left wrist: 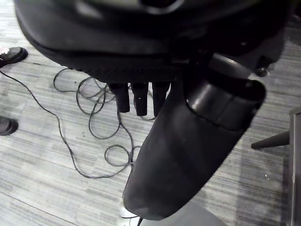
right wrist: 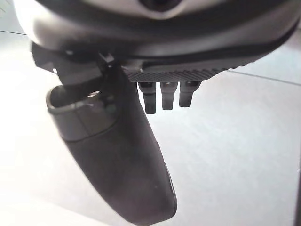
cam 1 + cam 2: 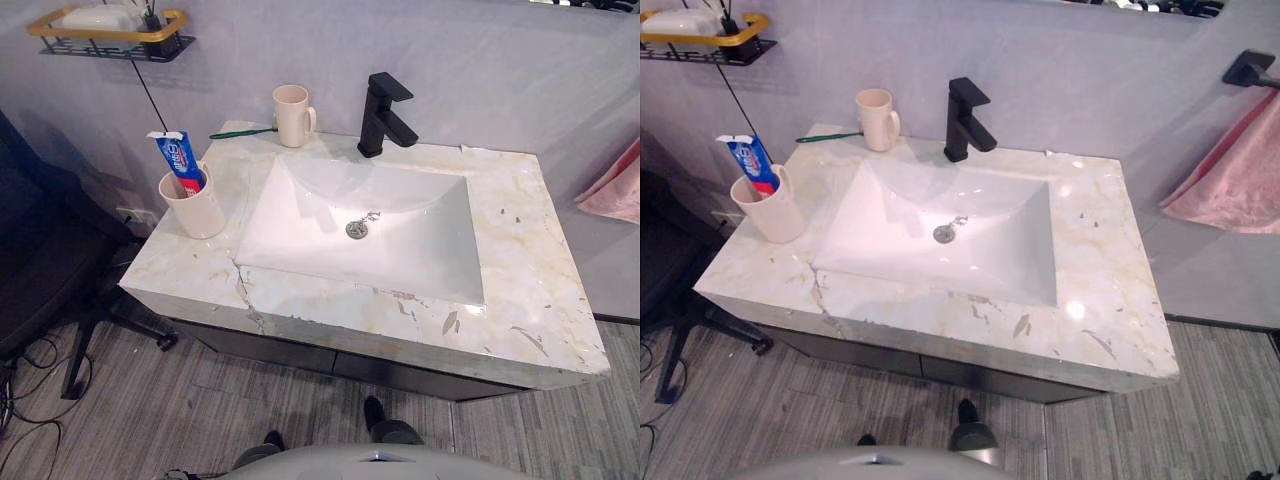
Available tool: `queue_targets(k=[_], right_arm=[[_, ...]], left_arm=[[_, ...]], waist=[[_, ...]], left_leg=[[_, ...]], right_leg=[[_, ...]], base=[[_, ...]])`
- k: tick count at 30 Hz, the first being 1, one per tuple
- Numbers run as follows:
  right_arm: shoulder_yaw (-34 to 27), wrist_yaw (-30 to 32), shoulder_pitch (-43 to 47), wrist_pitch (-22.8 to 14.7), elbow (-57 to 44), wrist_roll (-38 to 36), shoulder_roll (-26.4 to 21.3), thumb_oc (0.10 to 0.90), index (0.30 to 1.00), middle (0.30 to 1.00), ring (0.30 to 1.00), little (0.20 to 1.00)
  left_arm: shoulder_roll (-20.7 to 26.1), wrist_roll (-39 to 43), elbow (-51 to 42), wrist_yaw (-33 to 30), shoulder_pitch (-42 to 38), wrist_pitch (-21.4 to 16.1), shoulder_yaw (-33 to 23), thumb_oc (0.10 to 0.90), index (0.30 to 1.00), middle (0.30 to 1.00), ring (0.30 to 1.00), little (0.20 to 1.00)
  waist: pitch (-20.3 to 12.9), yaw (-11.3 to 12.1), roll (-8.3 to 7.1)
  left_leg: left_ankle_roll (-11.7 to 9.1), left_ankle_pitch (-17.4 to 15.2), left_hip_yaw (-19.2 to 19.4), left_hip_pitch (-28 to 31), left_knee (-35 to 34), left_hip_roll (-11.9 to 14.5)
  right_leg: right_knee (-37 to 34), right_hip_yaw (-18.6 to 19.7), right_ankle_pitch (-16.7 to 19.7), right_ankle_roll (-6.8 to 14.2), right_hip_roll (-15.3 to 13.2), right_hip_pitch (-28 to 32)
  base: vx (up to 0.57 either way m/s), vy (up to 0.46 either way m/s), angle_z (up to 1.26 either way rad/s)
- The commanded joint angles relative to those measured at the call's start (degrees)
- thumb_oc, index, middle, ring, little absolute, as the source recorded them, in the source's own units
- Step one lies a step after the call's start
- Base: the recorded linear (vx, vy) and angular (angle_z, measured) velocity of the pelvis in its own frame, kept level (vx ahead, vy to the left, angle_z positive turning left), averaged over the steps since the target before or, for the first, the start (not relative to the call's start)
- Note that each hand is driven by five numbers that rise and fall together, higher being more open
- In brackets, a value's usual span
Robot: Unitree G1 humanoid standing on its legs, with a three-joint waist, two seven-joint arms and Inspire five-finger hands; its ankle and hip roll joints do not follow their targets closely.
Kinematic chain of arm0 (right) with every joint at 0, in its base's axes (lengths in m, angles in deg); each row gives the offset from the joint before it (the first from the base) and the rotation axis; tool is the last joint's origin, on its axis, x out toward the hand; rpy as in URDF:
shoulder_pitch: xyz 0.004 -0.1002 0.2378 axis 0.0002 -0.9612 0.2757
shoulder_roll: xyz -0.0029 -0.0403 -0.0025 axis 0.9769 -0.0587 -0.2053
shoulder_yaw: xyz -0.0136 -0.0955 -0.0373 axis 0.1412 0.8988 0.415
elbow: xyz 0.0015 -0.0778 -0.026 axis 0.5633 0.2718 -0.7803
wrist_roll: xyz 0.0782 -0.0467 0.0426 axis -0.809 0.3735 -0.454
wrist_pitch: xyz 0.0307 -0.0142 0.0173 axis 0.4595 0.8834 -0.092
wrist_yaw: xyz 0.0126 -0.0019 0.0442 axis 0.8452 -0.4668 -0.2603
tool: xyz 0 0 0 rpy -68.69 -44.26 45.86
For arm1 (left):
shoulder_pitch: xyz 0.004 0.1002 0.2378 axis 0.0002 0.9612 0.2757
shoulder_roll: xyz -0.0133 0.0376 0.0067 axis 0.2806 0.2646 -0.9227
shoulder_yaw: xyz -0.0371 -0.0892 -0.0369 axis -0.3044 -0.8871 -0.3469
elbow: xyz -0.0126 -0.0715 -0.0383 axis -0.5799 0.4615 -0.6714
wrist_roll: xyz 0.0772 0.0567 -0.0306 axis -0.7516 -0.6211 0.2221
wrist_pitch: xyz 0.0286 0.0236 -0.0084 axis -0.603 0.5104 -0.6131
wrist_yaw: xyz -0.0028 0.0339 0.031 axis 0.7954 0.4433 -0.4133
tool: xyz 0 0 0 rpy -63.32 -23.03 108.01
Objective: Organize the bathroom.
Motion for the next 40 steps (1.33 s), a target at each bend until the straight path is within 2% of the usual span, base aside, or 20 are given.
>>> queue_targets(k=[1, 2, 4, 8, 9, 12, 17, 18, 20, 25, 26, 28, 29, 30, 31, 32, 33, 34, 36, 40], right_arm=[[-0.67, -0.70, 1.56, -2.12, 1.64, -3.87, -3.94, 0.800, 0.900, 0.900, 0.900, 0.900], [-0.67, -0.70, 1.56, -2.12, 1.64, -3.87, -3.94, 0.800, 0.900, 0.900, 0.900, 0.900], [-0.35, -1.50, 0.10, 0.42, 8.64, -8.78, 0.27, 0.800, 0.900, 0.900, 0.900, 0.900], [-0.82, -2.86, -1.81, 0.42, 14.83, -12.76, 4.97, 0.800, 0.900, 0.900, 0.900, 0.900], [0.00, -3.40, -2.77, 1.72, 17.76, -13.88, 7.75, 0.800, 0.900, 0.900, 0.900, 0.900], [1.28, -5.22, -3.73, 4.10, 21.54, -16.47, 11.15, 0.800, 0.900, 0.900, 0.900, 0.900], [3.50, -7.98, -4.72, 3.65, 24.70, -17.68, 15.69, 0.800, 0.900, 0.900, 0.900, 0.900], [5.16, -10.56, -4.97, 2.52, 26.63, -18.67, 19.08, 0.800, 0.900, 0.900, 0.900, 0.900], [6.52, -12.42, -4.86, 1.67, 27.64, -18.54, 21.25, 0.800, 0.900, 0.900, 0.900, 0.900], [13.06, -21.39, -4.16, 4.05, 28.24, -16.74, 27.61, 0.800, 0.900, 0.900, 0.900, 0.900], [16.65, -28.95, -3.83, 5.27, 28.38, -13.24, 29.65, 0.800, 0.900, 0.900, 0.900, 0.900], [17.58, -28.54, -3.69, 3.97, 28.38, -13.59, 30.11, 0.800, 0.900, 0.900, 0.900, 0.900], [20.36, -32.91, -3.31, 7.22, 27.84, -11.35, 31.86, 0.800, 0.900, 0.900, 0.900, 0.900], [30.85, -43.13, -2.41, 11.48, 26.51, 1.00, 36.38, 0.800, 0.900, 0.900, 0.900, 0.900], [36.14, -46.18, -1.86, 12.23, 26.56, 6.20, 37.43, 0.800, 0.900, 0.900, 0.900, 0.900], [36.14, -46.18, -1.86, 12.23, 26.56, 6.20, 37.43, 0.800, 0.900, 0.900, 0.900, 0.900], [38.93, -49.09, -1.61, 11.73, 26.63, 8.34, 37.68, 0.800, 0.900, 0.900, 0.900, 0.900], [43.48, -52.56, -0.61, 12.01, 26.34, 15.08, 38.20, 0.800, 0.900, 0.900, 0.900, 0.900], [49.30, -56.91, 0.59, 11.59, 25.08, 18.63, 38.53, 0.800, 0.900, 0.900, 0.900, 0.900], [51.33, -58.17, 1.53, 11.53, 24.48, 19.06, 39.10, 0.800, 0.900, 0.900, 0.900, 0.900]], left_arm=[[4.69, -0.47, 4.36, 0.16, -1.13, 0.73, 0.53, 0.800, 0.900, 0.900, 0.900, 0.900], [4.69, -0.47, 4.36, 0.16, -1.13, 0.73, 0.53, 0.800, 0.900, 0.900, 0.900, 0.900], [4.81, -0.97, 5.30, 0.84, -1.82, -0.48, 0.17, 0.800, 0.900, 0.900, 0.900, 0.900], [4.80, -1.34, 6.18, 0.91, -2.47, -1.38, -0.53, 0.800, 0.900, 0.900, 0.900, 0.900], [4.79, -1.40, 6.52, 0.85, -2.89, -1.58, -1.02, 0.800, 0.900, 0.900, 0.900, 0.900], [4.88, -1.81, 6.81, 1.16, -3.59, -1.33, -1.72, 0.800, 0.900, 0.900, 0.900, 0.900], [4.87, -2.53, 7.05, 2.53, -3.98, -1.90, -2.55, 0.800, 0.900, 0.900, 0.900, 0.900], [4.54, -2.44, 7.51, 2.74, -4.42, -2.36, -2.92, 0.800, 0.900, 0.900, 0.900, 0.900], [4.35, -2.61, 7.78, 2.90, -4.55, -2.42, -3.13, 0.800, 0.900, 0.900, 0.900, 0.900], [3.34, -2.67, 7.49, 2.63, -5.25, -2.06, -2.64, 0.800, 0.900, 0.900, 0.900, 0.900], [2.87, -2.39, 7.00, 2.10, -5.53, -1.86, -2.24, 0.800, 0.900, 0.900, 0.900, 0.900], [2.59, -2.56, 6.95, 1.74, -5.45, -2.01, -2.24, 0.800, 0.900, 0.900, 0.900, 0.900], [1.75, -2.96, 6.98, 0.67, -5.28, -2.66, -2.25, 0.800, 0.900, 0.900, 0.900, 0.900], [-0.45, -3.99, 7.02, -1.95, -5.21, -3.84, -2.09, 0.800, 0.900, 0.900, 0.900, 0.900], [-1.08, -3.73, 6.79, -2.95, -5.42, -3.83, -0.99, 0.800, 0.900, 0.900, 0.900, 0.900], [-1.08, -3.73, 6.79, -2.95, -5.42, -3.83, -0.99, 0.800, 0.900, 0.900, 0.900, 0.900], [-1.50, -3.98, 6.44, -3.47, -5.43, -3.78, -0.66, 0.800, 0.900, 0.900, 0.900, 0.900], [-1.66, -4.06, 5.71, -3.91, -5.65, -3.21, 0.55, 0.800, 0.900, 0.900, 0.900, 0.900], [-1.57, -4.56, 4.19, -3.71, -5.78, -2.26, 2.11, 0.800, 0.900, 0.900, 0.900, 0.900], [-1.48, -5.11, 3.62, -3.72, -5.73, -1.72, 3.12, 0.800, 0.900, 0.900, 0.900, 0.900]], waist=[[-0.09, 1.68, -1.74], [-0.09, 1.68, -1.74], [0.16, 1.55, -1.52], [0.14, 1.33, -1.15], [0.09, 1.16, -0.93], [0.07, 0.87, -0.42], [0.03, 0.61, 0.14], [-0.04, 0.28, 0.60], [-0.08, 0.16, 0.92], [-0.54, 0.29, 1.54], [-0.69, 0.57, 1.63], [-0.71, 0.67, 1.54], [-0.77, 1.01, 1.29], [-0.70, 1.92, 0.67], [-0.75, 2.52, 0.47], [-0.75, 2.52, 0.47], [-0.75, 2.82, 0.39], [-0.87, 3.60, 0.29], [-1.13, 4.64, 0.47], [-1.48, 5.30, 0.71]], left_leg=[[0.27, -3.13, -3.01, 0.16, 3.30, 3.05], [0.27, -3.13, -3.01, 0.16, 3.30, 3.05], [0.28, -2.56, -2.86, 0.16, 2.53, 3.23], [0.25, -2.17, -2.60, 0.50, 1.69, 3.30], [0.27, -1.94, -2.33, 0.74, 1.17, 3.34], [0.25, -1.49, -2.16, 1.05, 0.36, 3.34], [0.25, -0.80, -2.18, 1.49, -0.81, 3.26], [0.21, -0.51, -2.03, 1.74, -1.48, 3.12], [0.21, -0.30, -1.89, 1.92, -1.96, 3.11], [0.23, 0.50, -2.32, 2.51, -3.55, 3.02], [0.11, 0.60, -2.64, 2.57, -3.71, 2.98], [0.16, 0.58, -2.71, 2.58, -3.76, 2.95], [0.30, 0.55, -2.95, 2.51, -3.90, 2.87], [0.29, 0.59, -4.07, 2.33, -3.96, 2.77], [0.20, 0.71, -4.45, 2.14, -3.82, 2.83], [0.20, 0.71, -4.45, 2.14, -3.82, 2.83], [0.16, 0.66, -4.81, 2.14, -3.74, 2.87], [0.27, 0.66, -5.42, 2.07, -3.58, 2.77], [0.36, 0.42, -6.31, 1.96, -2.90, 2.59], [0.53, 0.20, -6.91, 1.85, -2.29, 2.46]], right_leg=[[6.74, -0.59, -3.92, 3.57, -2.05, -3.30], [6.74, -0.59, -3.92, 3.57, -2.05, -3.30], [6.45, -0.73, -3.60, 3.48, -1.81, -3.56], [6.21, -0.91, -3.38, 3.55, -1.66, -3.71], [6.07, -0.93, -3.18, 3.61, -1.61, -3.88], [6.05, -0.92, -3.09, 3.72, -1.52, -4.05], [5.55, -0.96, -2.88, 3.70, -1.35, -3.82], [5.24, -0.90, -2.72, 3.74, -1.22, -3.88], [4.99, -0.87, -2.66, 3.71, -1.15, -3.85], [3.91, -1.08, -2.53, 3.33, -0.70, -3.10], [3.67, -1.20, -2.55, 3.19, -0.48, -2.86], [3.62, -1.31, -2.54, 3.17, -0.48, -2.82], [3.47, -1.56, -2.47, 3.09, -0.42, -2.82], [2.94, -2.22, -2.40, 2.60, -0.33, -2.27], [2.82, -2.48, -2.39, 2.44, -0.26, -2.04], [2.82, -2.48, -2.39, 2.44, -0.26, -2.04], [2.77, -2.67, -2.45, 2.41, -0.22, -1.83], [2.73, -3.22, -2.58, 2.18, -0.29, -1.44], [2.99, -3.97, -3.02, 1.97, -0.43, -0.78], [3.64, -4.27, -3.65, 1.82, -0.46, -0.32]], base=[[0.00, 0.000, 0.00], [0.00, 0.000, 0.00], [-0.04, -0.022, -0.03], [-0.02, -0.005, 0.00], [-0.04, 0.003, -0.01], [-0.03, 0.007, -0.04], [-0.02, -0.001, -0.02], [-0.06, 0.000, -0.04], [-0.06, 0.000, -0.04], [-0.01, -0.002, -0.02], [0.00, 0.000, 0.00], [-0.01, -0.020, -0.01], [-0.07, -0.102, -0.01], [-0.08, -0.135, 0.00], [-0.07, -0.102, 0.00], [-0.03, -0.054, 0.15], [-0.02, -0.051, 0.20], [-0.02, -0.062, 0.28], [-0.02, -0.042, 0.21], [-0.01, -0.016, 0.13]])
